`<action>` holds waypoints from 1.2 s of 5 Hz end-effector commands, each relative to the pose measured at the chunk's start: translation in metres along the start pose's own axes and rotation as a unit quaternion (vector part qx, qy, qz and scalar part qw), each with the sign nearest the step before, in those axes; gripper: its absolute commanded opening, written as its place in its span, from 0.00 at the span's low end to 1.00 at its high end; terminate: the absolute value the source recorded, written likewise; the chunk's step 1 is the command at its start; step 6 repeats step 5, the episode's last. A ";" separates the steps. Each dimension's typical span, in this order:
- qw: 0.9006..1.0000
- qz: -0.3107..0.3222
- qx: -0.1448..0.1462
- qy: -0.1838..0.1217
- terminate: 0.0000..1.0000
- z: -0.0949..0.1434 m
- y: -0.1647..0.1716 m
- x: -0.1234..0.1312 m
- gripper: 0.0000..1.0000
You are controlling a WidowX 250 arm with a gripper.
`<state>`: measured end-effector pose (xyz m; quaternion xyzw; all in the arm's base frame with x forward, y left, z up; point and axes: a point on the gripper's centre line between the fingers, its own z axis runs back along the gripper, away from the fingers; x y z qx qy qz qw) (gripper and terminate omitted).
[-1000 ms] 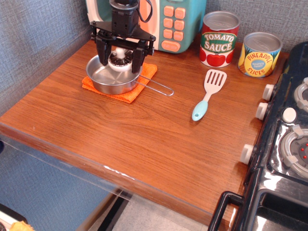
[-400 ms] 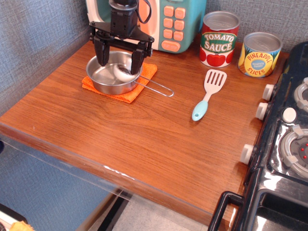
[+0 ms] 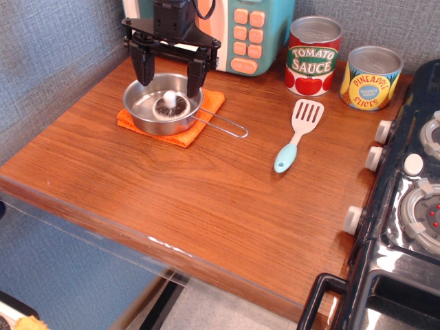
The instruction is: Put the mushroom in the pot
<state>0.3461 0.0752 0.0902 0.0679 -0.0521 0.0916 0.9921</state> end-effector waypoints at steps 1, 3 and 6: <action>0.997 -0.073 -0.025 -0.032 0.00 0.026 -0.036 -0.032 1.00; 0.992 -0.114 -0.044 -0.037 0.00 0.021 -0.052 -0.046 1.00; 0.990 -0.115 -0.065 -0.047 1.00 0.019 -0.052 -0.050 1.00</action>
